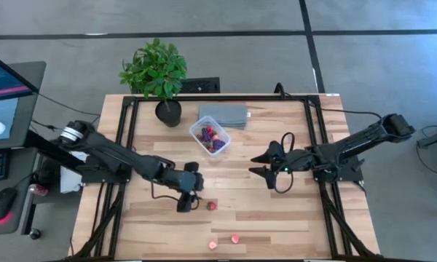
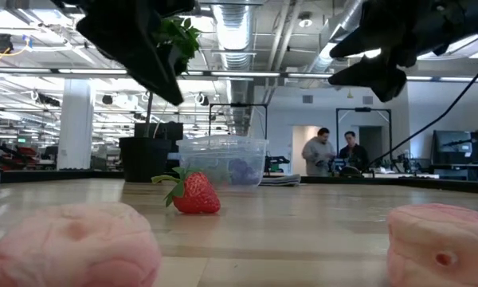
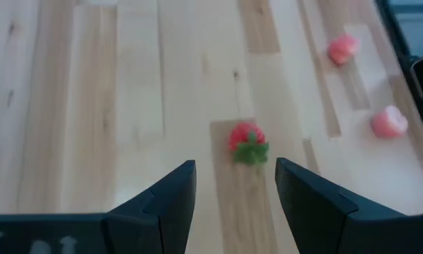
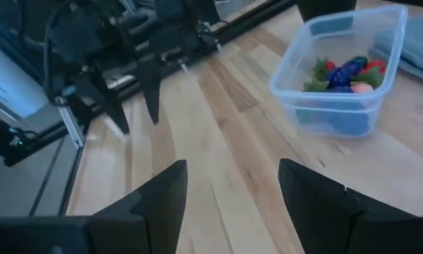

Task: Pick and placing Produce into tupperware
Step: Put the red strawberry into the transparent bin

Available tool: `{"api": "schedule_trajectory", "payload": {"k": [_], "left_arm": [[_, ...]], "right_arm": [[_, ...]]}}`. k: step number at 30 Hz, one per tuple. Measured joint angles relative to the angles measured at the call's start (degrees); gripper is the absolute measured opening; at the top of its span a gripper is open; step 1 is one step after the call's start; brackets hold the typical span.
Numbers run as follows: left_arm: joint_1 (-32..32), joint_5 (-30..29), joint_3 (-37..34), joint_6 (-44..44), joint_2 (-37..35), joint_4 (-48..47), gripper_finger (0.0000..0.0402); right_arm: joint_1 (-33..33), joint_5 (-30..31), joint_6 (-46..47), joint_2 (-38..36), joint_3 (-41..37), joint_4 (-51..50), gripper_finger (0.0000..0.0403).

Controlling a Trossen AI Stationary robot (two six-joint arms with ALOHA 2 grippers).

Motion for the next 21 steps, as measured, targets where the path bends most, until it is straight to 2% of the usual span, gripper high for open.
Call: {"api": "schedule_trajectory", "payload": {"k": [4,12,21], "left_arm": [[0.0,1.2,0.0,1.5,2.0,5.0,0.0186],[0.4,1.6,0.0,4.6,3.9,7.3,0.0186],[0.2,4.4,1.0,0.7,7.6,10.6,0.0186]], "right_arm": [[0.0,0.0,-0.1,0.0,0.0,0.6,0.0248],[0.1,-0.2,-0.2,0.0,0.0,0.9,0.0248],[0.1,-1.7,-2.8,0.0,0.0,0.6,0.0248]]}}
